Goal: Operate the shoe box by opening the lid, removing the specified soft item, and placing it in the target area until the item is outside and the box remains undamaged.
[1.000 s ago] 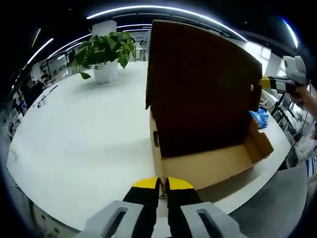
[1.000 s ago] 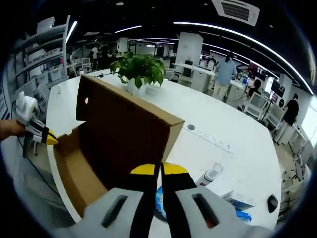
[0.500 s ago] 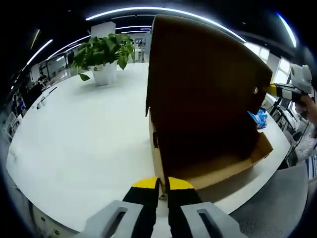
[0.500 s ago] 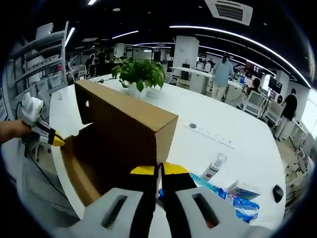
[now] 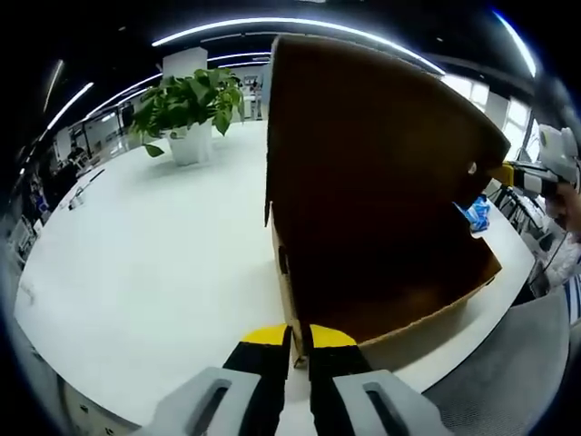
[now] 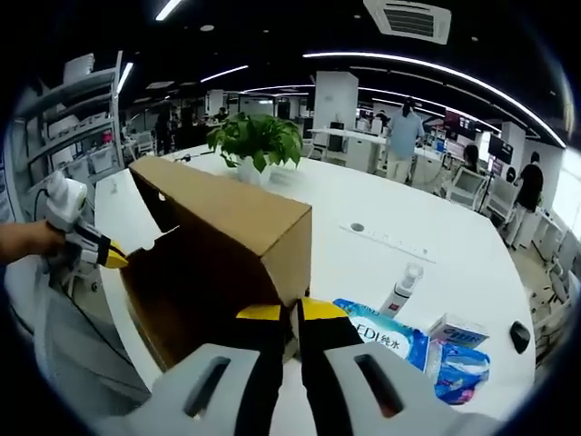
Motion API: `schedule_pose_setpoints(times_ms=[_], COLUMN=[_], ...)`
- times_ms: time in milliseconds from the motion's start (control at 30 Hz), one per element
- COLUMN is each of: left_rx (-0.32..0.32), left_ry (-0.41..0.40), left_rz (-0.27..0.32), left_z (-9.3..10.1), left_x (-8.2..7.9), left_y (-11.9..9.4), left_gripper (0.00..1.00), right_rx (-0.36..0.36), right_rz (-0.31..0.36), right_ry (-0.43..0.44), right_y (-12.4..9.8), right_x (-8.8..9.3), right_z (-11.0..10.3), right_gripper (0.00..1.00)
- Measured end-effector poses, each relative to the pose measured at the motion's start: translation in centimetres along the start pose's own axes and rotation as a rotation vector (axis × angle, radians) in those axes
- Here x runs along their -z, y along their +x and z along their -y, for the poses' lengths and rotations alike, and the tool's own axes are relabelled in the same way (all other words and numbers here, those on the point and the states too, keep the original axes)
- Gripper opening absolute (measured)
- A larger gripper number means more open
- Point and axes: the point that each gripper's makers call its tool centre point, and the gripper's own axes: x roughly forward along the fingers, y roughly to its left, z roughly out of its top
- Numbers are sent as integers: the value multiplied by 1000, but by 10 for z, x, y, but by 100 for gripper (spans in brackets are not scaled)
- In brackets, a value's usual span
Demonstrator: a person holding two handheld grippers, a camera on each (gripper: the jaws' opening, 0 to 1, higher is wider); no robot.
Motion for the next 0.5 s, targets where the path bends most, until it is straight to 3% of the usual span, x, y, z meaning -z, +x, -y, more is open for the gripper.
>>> schedule_pose_setpoints(times_ms=[167, 500], left_rx=[4, -10], left_ry=[-12, 47], left_rz=[46, 164], left_z=[0, -5], left_x=[-11, -51], left_y=[-9, -33], left_gripper=[9, 17], right_rx=[-2, -18], right_rz=[18, 35], right_ry=[19, -15], right_y=[-2, -7], right_x=[2, 7], right_z=[-1, -10], right_gripper=[4, 7])
